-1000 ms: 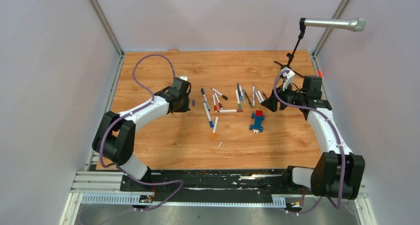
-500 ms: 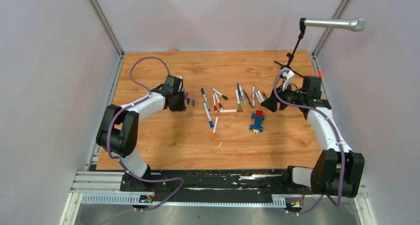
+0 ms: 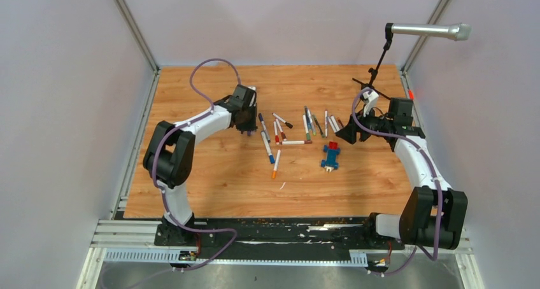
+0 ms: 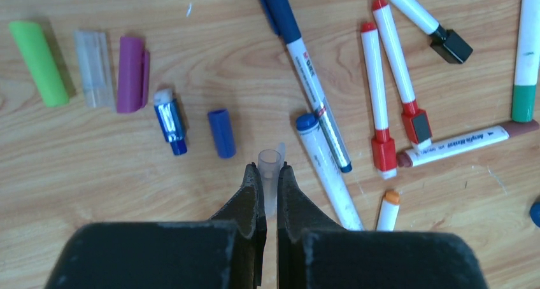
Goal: Open the pen caps
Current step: Place the pen cap at the center of the board.
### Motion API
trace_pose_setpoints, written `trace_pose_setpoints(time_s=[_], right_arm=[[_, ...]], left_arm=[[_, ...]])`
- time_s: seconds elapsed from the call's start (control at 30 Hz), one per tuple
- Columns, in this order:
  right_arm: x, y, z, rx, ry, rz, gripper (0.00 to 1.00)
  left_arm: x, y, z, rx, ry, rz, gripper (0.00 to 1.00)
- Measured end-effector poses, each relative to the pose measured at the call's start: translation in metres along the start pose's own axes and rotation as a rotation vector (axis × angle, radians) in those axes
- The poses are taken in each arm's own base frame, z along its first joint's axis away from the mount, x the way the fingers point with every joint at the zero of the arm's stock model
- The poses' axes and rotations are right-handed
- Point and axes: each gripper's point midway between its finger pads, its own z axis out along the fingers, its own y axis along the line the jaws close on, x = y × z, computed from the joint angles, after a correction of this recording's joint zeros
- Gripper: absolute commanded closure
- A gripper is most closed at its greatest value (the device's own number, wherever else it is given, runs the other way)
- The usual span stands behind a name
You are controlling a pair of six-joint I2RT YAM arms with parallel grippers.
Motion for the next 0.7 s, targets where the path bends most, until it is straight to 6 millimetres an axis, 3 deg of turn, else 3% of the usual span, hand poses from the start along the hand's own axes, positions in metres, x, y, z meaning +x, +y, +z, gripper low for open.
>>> trace_pose_setpoints(time_s=[0.27, 0.47, 0.7], right_arm=[[0.001, -0.001, 0.001, -0.001, 0.003, 0.005, 0.41], [0.002, -0.002, 0.0, 0.001, 0.002, 0.007, 0.41], [0.001, -0.002, 0.0, -0.002, 0.0, 0.008, 0.41]], left_arm=[[0.002, -0.001, 0.024, -0.035, 0.061, 0.008, 0.89], [0.002, 0.003, 0.03, -0.063, 0.082, 0.012, 0.73], [0.002, 0.004, 0.032, -0.078, 0.098, 0.014, 0.68]])
